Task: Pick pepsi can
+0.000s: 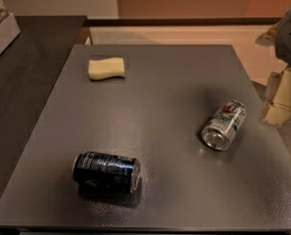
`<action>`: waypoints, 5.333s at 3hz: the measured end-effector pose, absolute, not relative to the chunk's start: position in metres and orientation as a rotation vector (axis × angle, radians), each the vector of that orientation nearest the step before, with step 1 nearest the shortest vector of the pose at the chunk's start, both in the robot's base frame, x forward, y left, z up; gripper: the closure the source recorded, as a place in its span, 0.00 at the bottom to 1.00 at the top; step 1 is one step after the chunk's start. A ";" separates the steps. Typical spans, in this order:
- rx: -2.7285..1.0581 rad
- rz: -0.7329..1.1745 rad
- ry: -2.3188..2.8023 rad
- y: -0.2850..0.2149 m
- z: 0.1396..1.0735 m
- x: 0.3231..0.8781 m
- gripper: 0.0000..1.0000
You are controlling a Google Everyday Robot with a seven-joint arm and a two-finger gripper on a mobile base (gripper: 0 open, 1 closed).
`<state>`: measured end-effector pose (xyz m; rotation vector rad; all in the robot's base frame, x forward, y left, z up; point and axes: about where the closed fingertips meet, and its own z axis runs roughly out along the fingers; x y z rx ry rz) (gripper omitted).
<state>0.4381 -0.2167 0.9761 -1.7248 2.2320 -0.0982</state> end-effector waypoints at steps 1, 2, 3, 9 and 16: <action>-1.725 -0.098 2.232 -0.217 0.976 0.438 0.00; -1.781 -0.062 2.188 -0.197 0.975 0.440 0.00; -1.873 0.004 2.106 -0.158 0.971 0.441 0.00; -1.957 0.171 2.050 0.007 0.892 0.366 0.00; -2.153 0.138 1.965 0.062 0.845 0.357 0.64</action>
Offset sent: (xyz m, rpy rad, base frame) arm 0.0037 0.0444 -0.0076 0.0292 0.0529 0.1290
